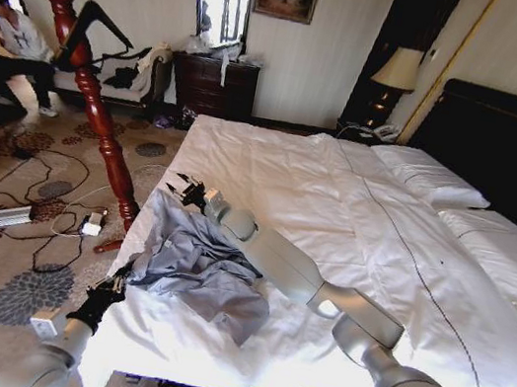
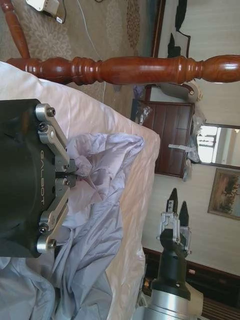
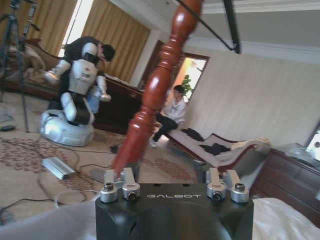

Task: Pick up the clothes from the bed and hang them on the clothes hanger.

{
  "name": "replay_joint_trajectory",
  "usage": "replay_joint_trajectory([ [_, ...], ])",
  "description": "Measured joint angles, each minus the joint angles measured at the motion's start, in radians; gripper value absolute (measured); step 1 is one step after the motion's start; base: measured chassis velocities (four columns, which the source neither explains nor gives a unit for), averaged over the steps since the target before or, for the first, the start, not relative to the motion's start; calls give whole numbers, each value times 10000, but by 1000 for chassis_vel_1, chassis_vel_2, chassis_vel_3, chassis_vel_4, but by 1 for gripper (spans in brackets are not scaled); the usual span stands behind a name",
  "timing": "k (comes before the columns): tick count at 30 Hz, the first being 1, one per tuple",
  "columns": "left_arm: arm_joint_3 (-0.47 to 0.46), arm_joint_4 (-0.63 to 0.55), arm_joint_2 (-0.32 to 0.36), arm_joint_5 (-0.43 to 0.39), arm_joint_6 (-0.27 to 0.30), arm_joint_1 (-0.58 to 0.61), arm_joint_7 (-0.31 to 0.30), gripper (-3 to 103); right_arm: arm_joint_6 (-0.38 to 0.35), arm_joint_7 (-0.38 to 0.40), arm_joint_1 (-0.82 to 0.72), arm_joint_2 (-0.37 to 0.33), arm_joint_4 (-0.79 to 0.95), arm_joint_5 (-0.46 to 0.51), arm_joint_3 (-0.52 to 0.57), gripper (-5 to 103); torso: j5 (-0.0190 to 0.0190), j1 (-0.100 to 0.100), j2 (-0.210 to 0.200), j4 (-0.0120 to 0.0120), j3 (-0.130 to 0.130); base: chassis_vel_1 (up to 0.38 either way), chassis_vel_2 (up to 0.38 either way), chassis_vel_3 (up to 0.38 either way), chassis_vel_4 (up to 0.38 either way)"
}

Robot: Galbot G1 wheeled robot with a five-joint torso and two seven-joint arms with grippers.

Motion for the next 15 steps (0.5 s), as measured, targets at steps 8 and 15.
replay_joint_trajectory([
  [8,-159,211,-156,35,-76,152,151,0,-946,715,-897,-1362,2687,1342,511,86,1,-2,1,3,-2,0,0,0,0],
  [15,-297,408,-221,20,-124,225,177,0,-1568,1345,-3264,-3291,5371,2935,1127,100,3,-3,1,-4,-3,0,0,0,0],
])
